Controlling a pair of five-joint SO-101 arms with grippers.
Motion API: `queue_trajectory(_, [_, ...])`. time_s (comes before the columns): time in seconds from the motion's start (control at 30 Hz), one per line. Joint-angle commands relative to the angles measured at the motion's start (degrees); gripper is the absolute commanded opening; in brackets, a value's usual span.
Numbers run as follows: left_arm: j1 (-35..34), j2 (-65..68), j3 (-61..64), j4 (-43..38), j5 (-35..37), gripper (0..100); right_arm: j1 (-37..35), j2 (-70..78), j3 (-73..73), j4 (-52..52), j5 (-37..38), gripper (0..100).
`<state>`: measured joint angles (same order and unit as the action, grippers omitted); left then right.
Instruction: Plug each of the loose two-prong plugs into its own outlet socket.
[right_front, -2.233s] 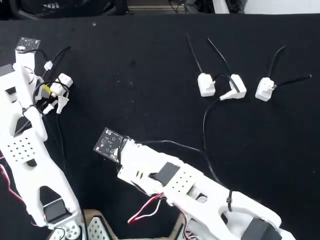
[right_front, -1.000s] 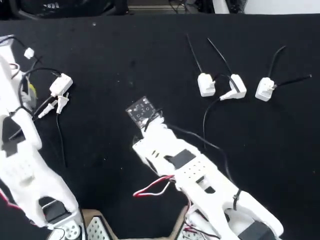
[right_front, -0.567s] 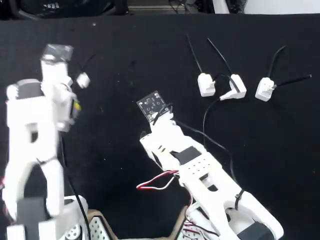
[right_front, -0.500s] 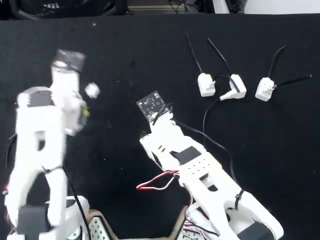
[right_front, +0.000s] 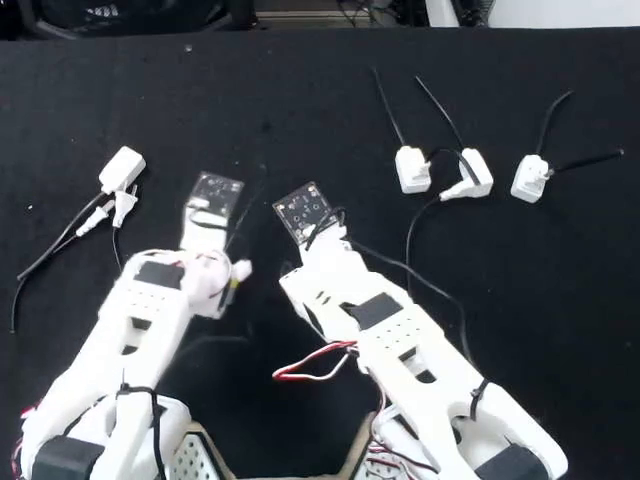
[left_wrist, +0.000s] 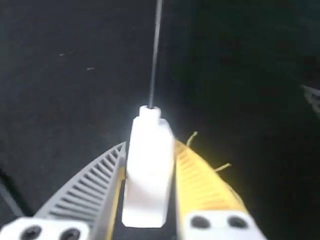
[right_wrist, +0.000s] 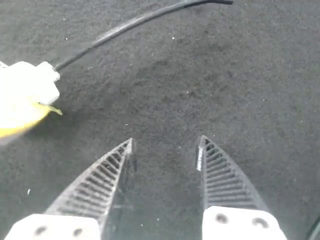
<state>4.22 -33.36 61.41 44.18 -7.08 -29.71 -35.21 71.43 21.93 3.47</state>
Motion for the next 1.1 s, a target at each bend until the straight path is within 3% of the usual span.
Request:
queue_trajectory(0.0, [-6.46,-1.76,-0.31,-1.23,0.97,25,0.79,-1.71,-1.89,-1.58,-0.35,18.1])
queue_trajectory(0.17, [-14.29,-2.29,-0.92,-1.32,0.09,26,0.7,-1.71,-1.89,-1.58,-0.44,18.1])
queue_trajectory(0.27, [-18.07,-1.76,-2.59,-1.32,-4.04,26,0.7,-1.71,-1.89,-1.58,-0.44,18.1])
queue_trajectory(0.63, [-25.8,-2.37,-6.64,-1.23,-6.68,26,0.7,-1.71,-1.89,-1.58,-0.44,18.1])
queue_trajectory(1.07, [-28.26,-2.29,-7.08,-0.79,-9.67,26,0.7,-1.98,-1.89,-1.58,-0.44,18.1])
